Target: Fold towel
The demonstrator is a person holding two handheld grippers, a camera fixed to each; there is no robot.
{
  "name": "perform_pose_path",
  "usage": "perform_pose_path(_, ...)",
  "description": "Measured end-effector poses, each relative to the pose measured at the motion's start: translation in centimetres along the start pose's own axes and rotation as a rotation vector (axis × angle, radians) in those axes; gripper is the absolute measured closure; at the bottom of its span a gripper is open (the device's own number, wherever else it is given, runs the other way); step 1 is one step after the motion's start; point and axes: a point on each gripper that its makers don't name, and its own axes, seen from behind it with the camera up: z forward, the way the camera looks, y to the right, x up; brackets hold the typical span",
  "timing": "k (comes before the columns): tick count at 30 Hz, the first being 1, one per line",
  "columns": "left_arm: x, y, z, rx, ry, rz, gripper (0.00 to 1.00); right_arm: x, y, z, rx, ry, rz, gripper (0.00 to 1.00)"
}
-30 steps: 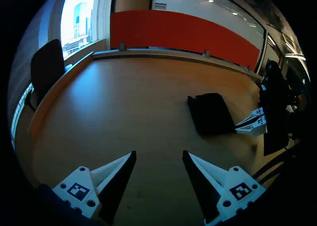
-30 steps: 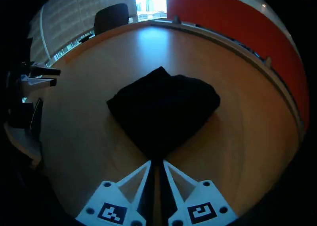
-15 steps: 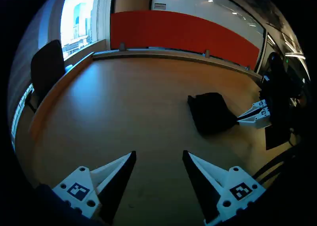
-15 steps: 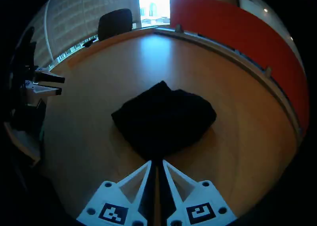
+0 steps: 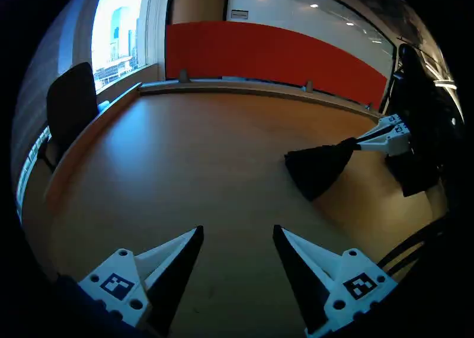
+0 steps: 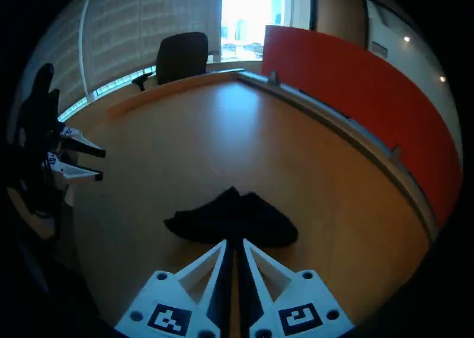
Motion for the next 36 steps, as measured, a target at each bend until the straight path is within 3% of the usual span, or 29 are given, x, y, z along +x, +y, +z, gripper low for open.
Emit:
perform_pose_path(6,0.6,0.0,0.1,-0.004,0.012,-0.001,0.14,3.8,0.8,-1.3,-0.007,0.052,-0.021,0.95)
perform_pose_path(12,1.2,0.4,0.3,-0.011,0.020,0.002,0.13,5.6,1.1,-2.1,-0.003,0.081,-0.019,0.95)
perform_pose_path(36,2.5,1.7,0.5,-0.034,0.027,0.017,0.14,7.4,3.2,-6.0,-0.028,0.136,0.019,0.95)
